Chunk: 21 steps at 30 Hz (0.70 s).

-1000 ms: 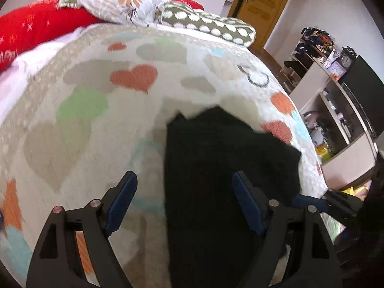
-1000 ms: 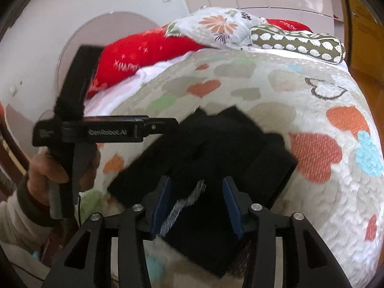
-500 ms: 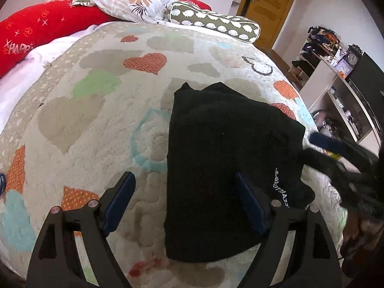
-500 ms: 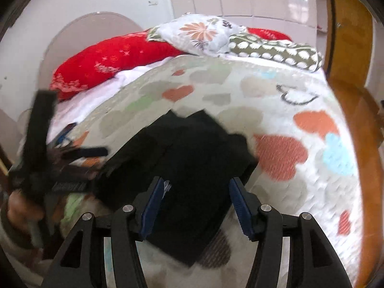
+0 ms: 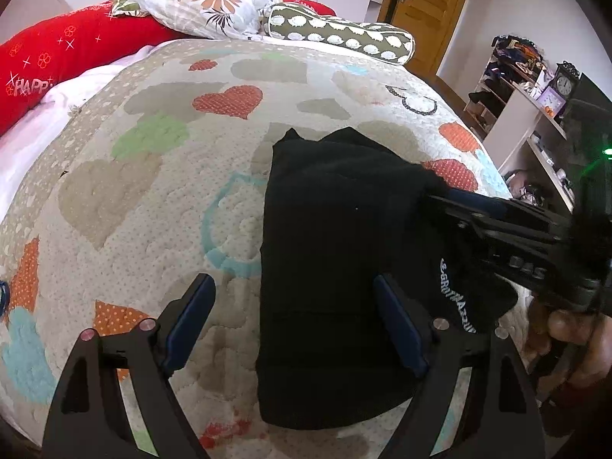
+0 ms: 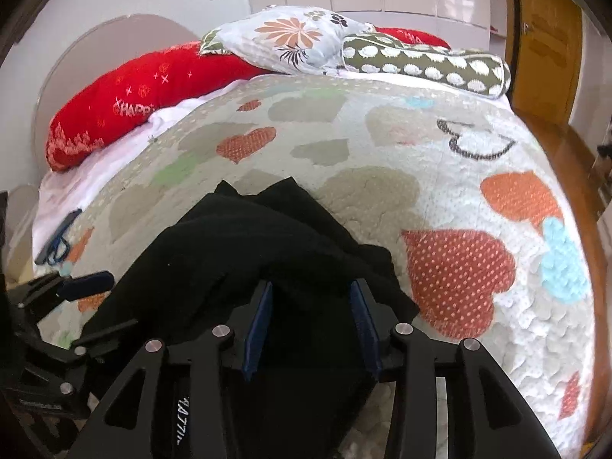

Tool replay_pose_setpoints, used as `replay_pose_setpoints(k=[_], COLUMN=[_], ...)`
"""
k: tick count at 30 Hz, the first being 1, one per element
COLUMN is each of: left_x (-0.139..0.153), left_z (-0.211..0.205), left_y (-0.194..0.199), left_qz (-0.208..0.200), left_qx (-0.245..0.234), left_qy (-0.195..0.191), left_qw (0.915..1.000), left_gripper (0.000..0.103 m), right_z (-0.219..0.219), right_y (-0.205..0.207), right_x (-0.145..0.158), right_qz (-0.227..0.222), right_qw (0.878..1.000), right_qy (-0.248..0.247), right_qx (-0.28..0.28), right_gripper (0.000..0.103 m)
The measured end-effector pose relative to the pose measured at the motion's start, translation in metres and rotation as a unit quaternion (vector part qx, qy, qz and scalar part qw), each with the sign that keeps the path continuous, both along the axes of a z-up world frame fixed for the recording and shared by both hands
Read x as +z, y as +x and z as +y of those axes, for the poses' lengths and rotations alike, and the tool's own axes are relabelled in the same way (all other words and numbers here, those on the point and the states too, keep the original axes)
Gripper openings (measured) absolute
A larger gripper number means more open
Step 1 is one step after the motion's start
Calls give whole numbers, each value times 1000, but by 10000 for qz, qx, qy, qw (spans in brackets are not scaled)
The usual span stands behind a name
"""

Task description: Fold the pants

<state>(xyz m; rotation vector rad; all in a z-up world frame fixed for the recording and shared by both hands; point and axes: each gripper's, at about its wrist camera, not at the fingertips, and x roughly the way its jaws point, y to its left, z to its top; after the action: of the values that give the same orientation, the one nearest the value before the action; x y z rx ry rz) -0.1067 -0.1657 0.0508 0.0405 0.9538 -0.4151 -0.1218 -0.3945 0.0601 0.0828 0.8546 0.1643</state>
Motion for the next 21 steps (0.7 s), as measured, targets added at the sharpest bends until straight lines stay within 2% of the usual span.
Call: replay_pose_setpoints(k=[5,7,9,12,15,19,21], left_x=[0,0,-1,-2,-3,5,7], left_z=[0,0,0,2,9,26,30], left_y=[-1,-2,-2,-2,3,8,11], left_qz=[-17,-25,-22,4,274,454,480], left_qx=[22,43,74,67,-6,-16,-49], left_qy=[17,0,-19,-89,-435,-945,-1135], left_qw=[10000,10000,10000,9999,9987,9945,9924], left_gripper=[85,86,86,86,86,86,89], right_z=[-1,2,7,10,-2,-21,-35], right_y=[-27,-43,-55,-63,-65,-75,-75], right_x=[20,26,22,4,-11,1,3], right_qz=[-34,-85,-10,192,319,12,-18], right_qw=[10000,9999,9997,9994,9988,9970,9939], right_qy=[10,57,27,-127,362,772,1093], right_qx=[38,113,223,266,92,-25,-112], right_gripper=[46,51,56,59,64,68,81])
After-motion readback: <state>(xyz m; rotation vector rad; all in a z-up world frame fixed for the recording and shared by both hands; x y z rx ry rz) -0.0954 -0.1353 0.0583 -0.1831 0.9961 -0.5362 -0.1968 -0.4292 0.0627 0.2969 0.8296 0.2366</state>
